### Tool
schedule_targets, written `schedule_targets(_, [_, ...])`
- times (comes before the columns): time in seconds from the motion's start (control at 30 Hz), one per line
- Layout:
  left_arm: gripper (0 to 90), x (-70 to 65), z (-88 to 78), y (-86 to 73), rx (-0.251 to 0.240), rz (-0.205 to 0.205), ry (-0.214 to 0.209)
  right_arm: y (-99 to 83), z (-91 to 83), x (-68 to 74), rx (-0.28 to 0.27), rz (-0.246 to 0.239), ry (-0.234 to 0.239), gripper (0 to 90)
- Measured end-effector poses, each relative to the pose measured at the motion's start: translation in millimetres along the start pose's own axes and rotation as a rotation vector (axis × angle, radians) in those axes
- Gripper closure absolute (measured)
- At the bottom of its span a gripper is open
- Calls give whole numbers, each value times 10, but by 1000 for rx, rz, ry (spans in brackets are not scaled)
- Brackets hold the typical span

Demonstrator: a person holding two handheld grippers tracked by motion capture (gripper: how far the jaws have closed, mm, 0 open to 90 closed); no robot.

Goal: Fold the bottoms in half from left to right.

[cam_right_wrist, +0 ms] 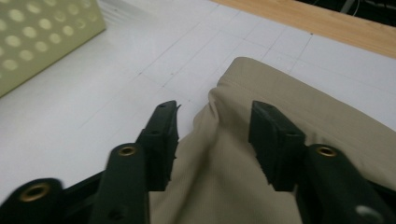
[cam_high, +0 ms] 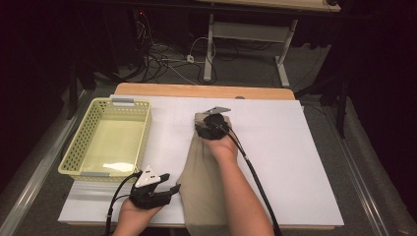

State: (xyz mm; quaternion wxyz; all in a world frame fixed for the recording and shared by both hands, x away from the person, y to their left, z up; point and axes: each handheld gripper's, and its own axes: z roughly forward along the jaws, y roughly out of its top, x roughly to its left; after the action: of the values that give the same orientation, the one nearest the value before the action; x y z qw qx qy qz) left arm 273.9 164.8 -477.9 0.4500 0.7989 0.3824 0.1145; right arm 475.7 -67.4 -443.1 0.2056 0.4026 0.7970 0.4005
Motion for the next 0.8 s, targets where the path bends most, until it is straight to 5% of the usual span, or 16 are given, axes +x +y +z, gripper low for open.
schedule_targets(0.1, [300, -41, -83, -40, -18, -7, -9, -94, -157, -20, -22, 0, 25, 349])
schedule_targets(0.27, [182, -141, -179, -50, -48, 51, 19, -314, -435, -38, -82, 11, 39, 147])
schedule_targets(0.4, [97, -160, -168, -80, -60, 72, 35, -482, -622, -59, -112, 8, 47, 99])
schedule_targets(0.5, [4, -138, -106, -72, -44, 52, 9, -589, -722, -89, -128, 21, 33, 14])
schedule_targets(0.8, [0, -116, 49, -26, -47, 64, -20, -760, -902, -191, -146, 63, 12, 4])
